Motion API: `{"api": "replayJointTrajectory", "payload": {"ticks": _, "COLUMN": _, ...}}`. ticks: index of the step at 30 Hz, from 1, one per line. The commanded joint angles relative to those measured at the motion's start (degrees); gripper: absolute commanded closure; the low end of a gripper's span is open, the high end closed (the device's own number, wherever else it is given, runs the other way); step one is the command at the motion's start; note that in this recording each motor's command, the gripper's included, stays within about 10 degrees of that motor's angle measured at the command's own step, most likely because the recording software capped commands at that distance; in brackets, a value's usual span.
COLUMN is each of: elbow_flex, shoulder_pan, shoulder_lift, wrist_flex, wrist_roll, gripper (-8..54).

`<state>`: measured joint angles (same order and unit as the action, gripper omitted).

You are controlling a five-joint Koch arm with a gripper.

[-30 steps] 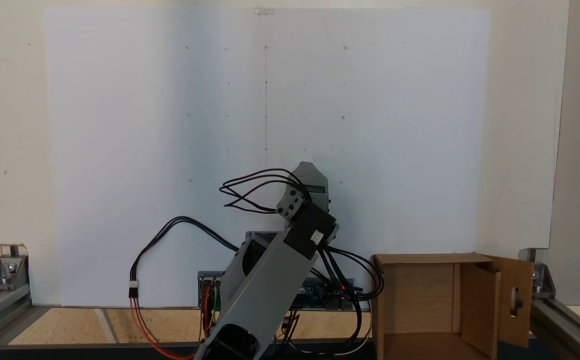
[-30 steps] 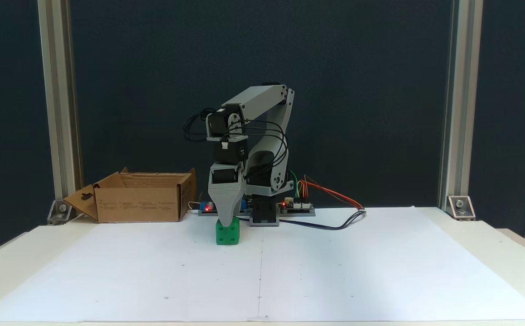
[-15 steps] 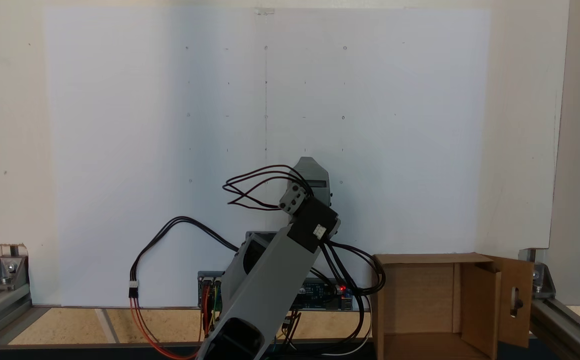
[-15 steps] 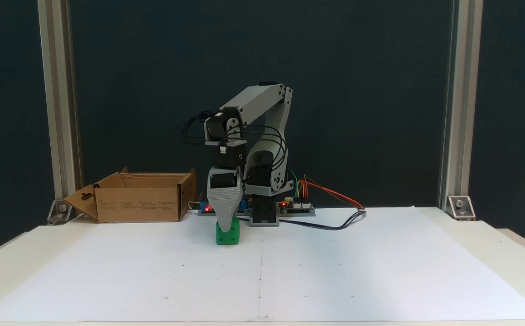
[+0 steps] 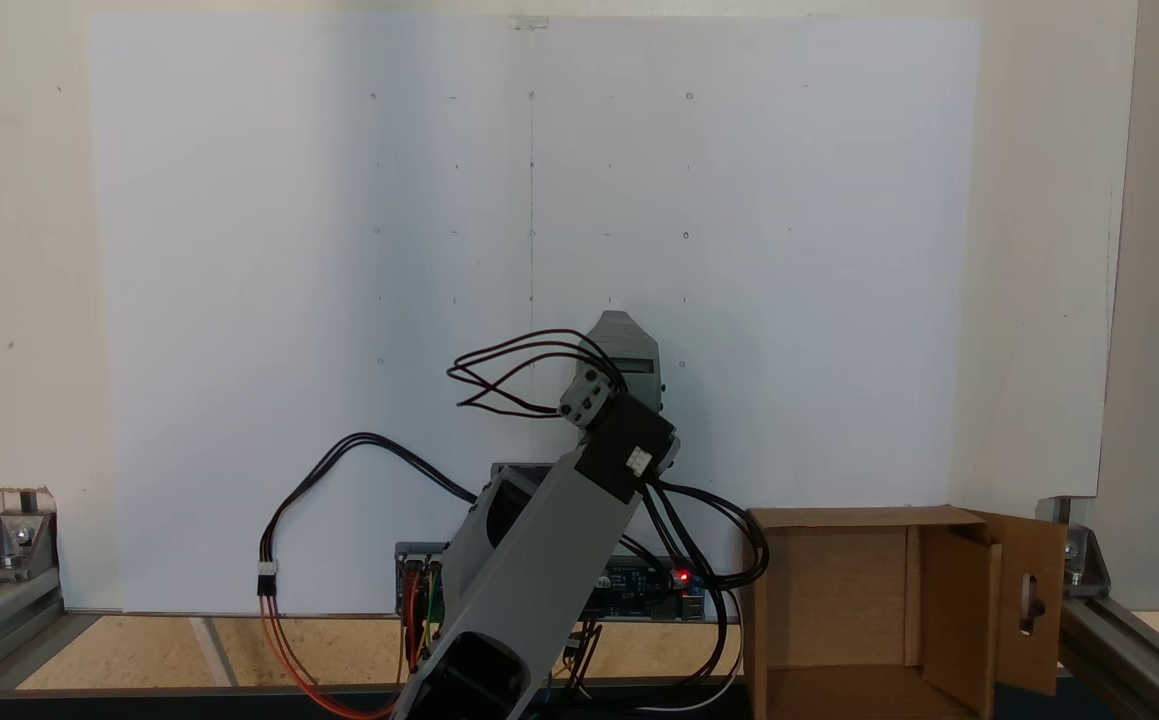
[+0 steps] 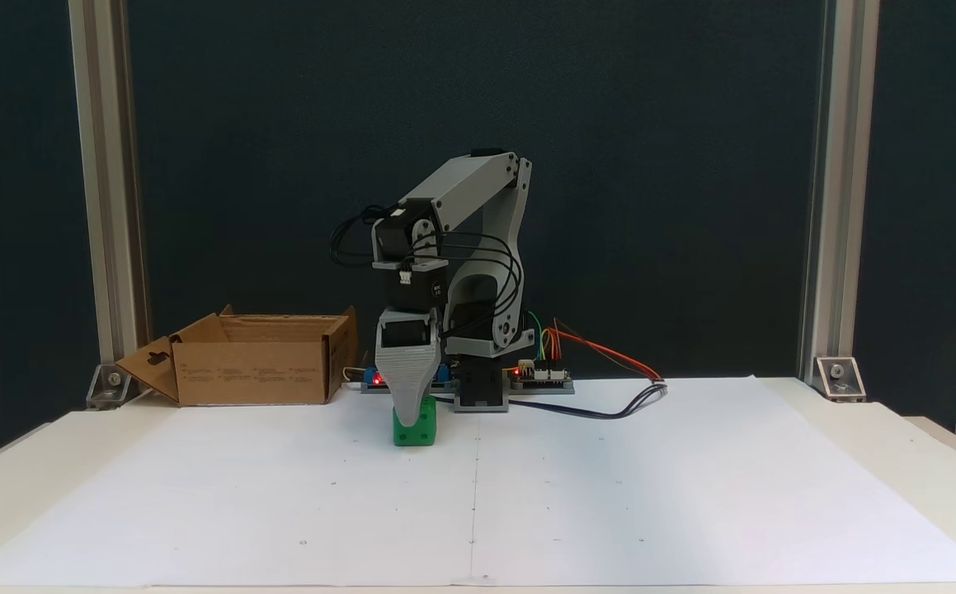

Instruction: Grasp a green dice and put it in the bin.

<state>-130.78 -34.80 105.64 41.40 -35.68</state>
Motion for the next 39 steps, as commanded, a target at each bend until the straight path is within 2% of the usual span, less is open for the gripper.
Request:
{"api": "replayJointTrajectory", "payload": {"ticks": 1, "elbow_flex": 0.53, "shoulder_pan": 0.09, "shoulder_lift": 0.09, "wrist_flex": -0.62, "wrist_roll": -4.04, "gripper": -0.3}}
{"api": "replayJointTrajectory", "payload": {"ticks": 39, "elbow_flex": -4.57, "shoulder_pan": -0.09, "shoulder_lift": -0.18, "wrist_flex": -10.2, "wrist_roll": -3.08, "gripper": 2.4}}
